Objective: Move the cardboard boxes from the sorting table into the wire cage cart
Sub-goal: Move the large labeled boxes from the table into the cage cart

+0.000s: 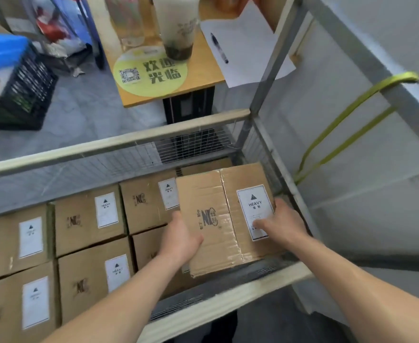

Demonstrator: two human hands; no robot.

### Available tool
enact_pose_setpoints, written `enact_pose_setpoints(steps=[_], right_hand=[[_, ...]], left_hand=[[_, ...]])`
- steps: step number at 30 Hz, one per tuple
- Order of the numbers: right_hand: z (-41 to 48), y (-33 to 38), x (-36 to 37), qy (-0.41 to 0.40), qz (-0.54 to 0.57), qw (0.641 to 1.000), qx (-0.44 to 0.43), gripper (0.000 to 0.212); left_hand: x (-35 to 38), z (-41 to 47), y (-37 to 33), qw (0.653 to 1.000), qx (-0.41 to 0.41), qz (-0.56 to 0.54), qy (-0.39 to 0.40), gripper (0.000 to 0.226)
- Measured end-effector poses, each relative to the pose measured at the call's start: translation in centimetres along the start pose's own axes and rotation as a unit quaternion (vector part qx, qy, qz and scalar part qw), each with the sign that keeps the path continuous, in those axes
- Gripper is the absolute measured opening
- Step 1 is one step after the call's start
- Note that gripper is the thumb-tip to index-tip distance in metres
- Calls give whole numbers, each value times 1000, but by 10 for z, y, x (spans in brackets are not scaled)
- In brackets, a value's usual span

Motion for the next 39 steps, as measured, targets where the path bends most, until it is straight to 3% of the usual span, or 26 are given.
enact_pose_setpoints(steps=[11, 29, 39], right_hand=[[55, -82, 57, 60, -38, 997, 41, 57], [124, -96, 98, 74, -31, 996, 38, 53], [139, -117, 120, 108, -54, 991, 60, 68]], left_hand=[[103, 54, 37, 997, -31, 6, 71, 42], [119, 116, 43, 991, -59, -25, 116, 51], [153, 127, 71, 990, -43, 6, 131, 49]])
Point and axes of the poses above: each hand's wrist, its own z-axis towards the middle knuckle, its own x-axis out of the palm, y = z × x, the point moved 2 cm from there along z, towards the middle knuckle, and after that the axes turned 9 degrees about -x, right-handed, at the moved point
